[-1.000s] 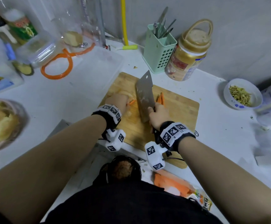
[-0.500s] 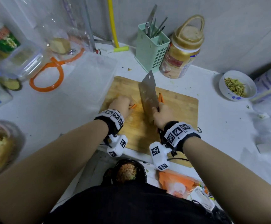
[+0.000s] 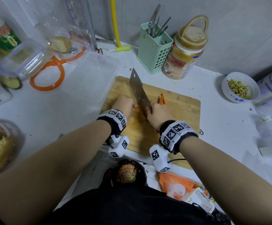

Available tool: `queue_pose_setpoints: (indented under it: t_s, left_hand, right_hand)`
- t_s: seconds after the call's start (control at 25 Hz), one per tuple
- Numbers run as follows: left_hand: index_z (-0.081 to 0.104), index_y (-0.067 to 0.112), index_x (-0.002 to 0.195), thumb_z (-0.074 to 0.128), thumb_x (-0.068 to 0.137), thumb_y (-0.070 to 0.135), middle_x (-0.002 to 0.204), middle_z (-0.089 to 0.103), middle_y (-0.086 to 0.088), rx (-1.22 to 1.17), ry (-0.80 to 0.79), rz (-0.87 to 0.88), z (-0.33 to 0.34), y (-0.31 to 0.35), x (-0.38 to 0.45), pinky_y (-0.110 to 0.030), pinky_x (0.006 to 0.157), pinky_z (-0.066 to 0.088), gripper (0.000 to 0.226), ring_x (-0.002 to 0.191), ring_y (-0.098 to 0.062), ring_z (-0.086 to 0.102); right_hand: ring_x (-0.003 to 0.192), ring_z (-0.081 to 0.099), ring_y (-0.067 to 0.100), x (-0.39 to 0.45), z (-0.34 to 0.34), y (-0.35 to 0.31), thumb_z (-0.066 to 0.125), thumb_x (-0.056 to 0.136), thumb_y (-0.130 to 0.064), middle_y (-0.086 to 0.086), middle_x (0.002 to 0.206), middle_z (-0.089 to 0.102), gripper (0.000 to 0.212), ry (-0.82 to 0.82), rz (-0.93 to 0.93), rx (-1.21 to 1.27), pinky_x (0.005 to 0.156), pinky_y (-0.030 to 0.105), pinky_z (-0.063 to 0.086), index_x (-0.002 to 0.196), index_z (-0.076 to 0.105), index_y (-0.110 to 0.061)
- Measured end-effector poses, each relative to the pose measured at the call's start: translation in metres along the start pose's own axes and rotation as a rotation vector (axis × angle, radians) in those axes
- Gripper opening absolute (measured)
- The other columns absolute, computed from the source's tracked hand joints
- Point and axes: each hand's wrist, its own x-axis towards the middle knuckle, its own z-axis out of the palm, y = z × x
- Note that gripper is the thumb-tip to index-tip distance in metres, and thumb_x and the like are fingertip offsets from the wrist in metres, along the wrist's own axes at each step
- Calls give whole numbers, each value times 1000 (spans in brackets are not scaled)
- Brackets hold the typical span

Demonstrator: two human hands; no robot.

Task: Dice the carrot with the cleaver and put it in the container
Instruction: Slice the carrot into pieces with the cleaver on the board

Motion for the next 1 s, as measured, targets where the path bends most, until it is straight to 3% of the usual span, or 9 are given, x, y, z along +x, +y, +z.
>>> queue_pose_setpoints:
  t_s: [0.12, 0.2, 0.32, 0.4, 0.68, 0.88, 1.0]
  left_hand:
    - [55, 25, 84, 53, 94, 13, 91, 54, 0, 25, -9, 6, -2, 1, -2, -27, 79, 44, 16, 82, -19, 47]
    - [67, 14, 86, 52, 92, 8, 92, 64, -5, 36, 9, 26, -3, 2, -1, -31, 80, 51, 17, 84, -24, 59]
    - [71, 11, 102, 50, 92, 6, 99, 68, -9, 14, -30, 21, -6, 2, 1, -32, 82, 52, 24, 93, -29, 64]
    - [70, 10, 106, 49, 93, 6, 101, 68, -10, 21, -59, 39, -6, -1, 3, -34, 85, 52, 25, 94, -29, 64]
    - [69, 12, 108, 52, 93, 9, 102, 67, -12, 31, -61, 92, -6, -4, 6, -38, 83, 55, 22, 92, -30, 64]
    - [68, 15, 108, 51, 94, 10, 104, 67, -12, 26, -68, 103, -7, -8, 9, -35, 78, 53, 23, 95, -30, 63]
    - [69, 15, 106, 51, 95, 10, 102, 67, -11, 35, -72, 112, -7, -8, 9, -35, 77, 53, 22, 94, -30, 63]
  right_hand:
    - [64, 58, 27, 0, 0, -3, 35, 102, -26, 5, 78, 53, 17, -15, -35, -41, 68, 44, 57, 97, 46, -15]
    - [76, 59, 28, 0, 2, -5, 34, 102, -27, 7, 82, 55, 20, -25, -47, -99, 75, 40, 54, 102, 48, -13]
    - [75, 59, 30, 0, 7, -9, 32, 102, -27, 10, 88, 57, 23, -40, -36, -156, 64, 37, 52, 109, 48, -12]
    - [74, 59, 30, -1, 11, -12, 32, 102, -27, 9, 85, 56, 23, -34, -28, -171, 65, 39, 53, 111, 48, -12]
    - [72, 58, 28, -3, 16, -18, 33, 102, -25, 3, 76, 51, 23, 15, 14, -177, 61, 36, 49, 110, 49, -11]
    - [80, 59, 29, 3, 14, -21, 33, 102, -27, 6, 86, 53, 23, -18, 34, -217, 67, 38, 51, 113, 48, -13]
    - [74, 60, 28, 6, 14, -21, 33, 102, -28, 7, 86, 55, 22, -24, 43, -194, 67, 41, 55, 110, 47, -13]
